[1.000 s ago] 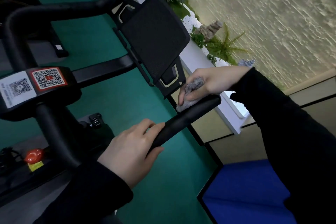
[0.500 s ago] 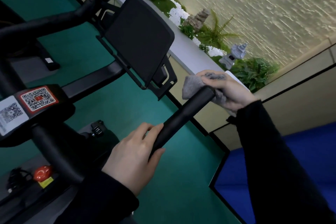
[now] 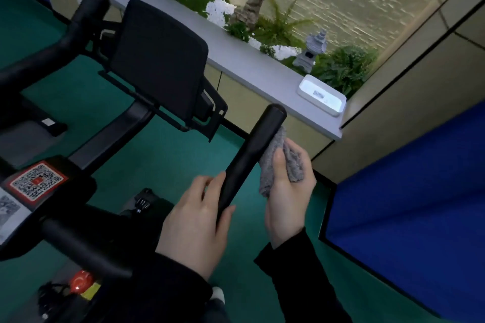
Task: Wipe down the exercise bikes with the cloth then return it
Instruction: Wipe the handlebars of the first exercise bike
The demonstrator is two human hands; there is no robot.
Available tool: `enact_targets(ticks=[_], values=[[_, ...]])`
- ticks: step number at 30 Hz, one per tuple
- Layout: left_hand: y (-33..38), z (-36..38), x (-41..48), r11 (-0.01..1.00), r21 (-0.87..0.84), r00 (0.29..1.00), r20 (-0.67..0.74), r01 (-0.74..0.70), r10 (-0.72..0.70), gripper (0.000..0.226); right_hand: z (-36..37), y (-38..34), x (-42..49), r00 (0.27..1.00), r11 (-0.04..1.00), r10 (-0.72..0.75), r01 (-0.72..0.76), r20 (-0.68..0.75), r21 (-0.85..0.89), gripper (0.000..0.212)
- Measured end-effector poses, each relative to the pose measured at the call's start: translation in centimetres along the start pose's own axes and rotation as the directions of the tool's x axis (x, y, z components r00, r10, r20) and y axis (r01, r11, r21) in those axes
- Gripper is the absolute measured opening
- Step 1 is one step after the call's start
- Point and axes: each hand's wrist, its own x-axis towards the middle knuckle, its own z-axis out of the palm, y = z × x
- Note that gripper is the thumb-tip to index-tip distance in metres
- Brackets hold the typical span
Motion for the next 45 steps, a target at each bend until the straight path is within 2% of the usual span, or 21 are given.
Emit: enact_targets(ticks=[3,5,12,17,21,26,31,39,45], values=[[-0.2,0.1,-0.1,0.999,0.017,1.0,0.005,-0.028,0.028,0.05,0.3,0.0,-1.3,0.983,0.944,-0.185,0.176,-0.005,-0.278,0.014],[-0.4,0.0,-0.1,0.999,0.02,0.999,0.009,-0.046,0.045,0.052,0.3,-0.1,-1.7,0.971,0.9,-0.24,0.225,0.007,-0.373,0.014],[-1.0,-0.1,-0.2,0.988,0.115,0.994,-0.018,-0.102,0.105,0.053,-3.3,-1.2,-2.4,0.978,0.891,-0.194,0.206,0.069,-0.405,0.018],[-0.4,-0.1,-0.4,0.964,0.182,0.974,-0.086,-0.193,0.211,0.049,-8.0,-1.6,-2.6,0.989,0.911,-0.145,0.141,0.018,-0.387,0.017],[1.8,1.7,-1.3,0.934,0.24,0.955,-0.071,-0.265,0.29,0.05,-13.2,-1.8,-2.9,0.997,0.927,-0.059,0.038,-0.044,-0.373,0.014],[6.8,7.5,-3.8,0.91,0.246,0.943,0.095,-0.333,0.32,0.051,-22.3,-2.4,-3.8,0.987,0.914,0.09,-0.134,-0.13,-0.383,0.017],[12.0,14.7,-6.1,0.879,0.277,0.909,0.27,-0.389,0.317,0.045,-32.0,-3.0,-4.7,0.973,0.89,0.202,-0.231,-0.115,-0.393,0.029],[16.9,23.2,-8.3,0.855,0.301,0.838,0.49,-0.422,0.241,0.059,-42.6,-4.2,-5.5,0.975,0.884,0.109,-0.184,-0.194,-0.429,0.014],[17.0,24.8,-6.8,0.832,0.371,0.844,0.5,-0.413,0.196,0.062,-45.3,-3.3,-3.6,0.974,0.851,0.079,-0.176,-0.21,-0.495,0.011]])
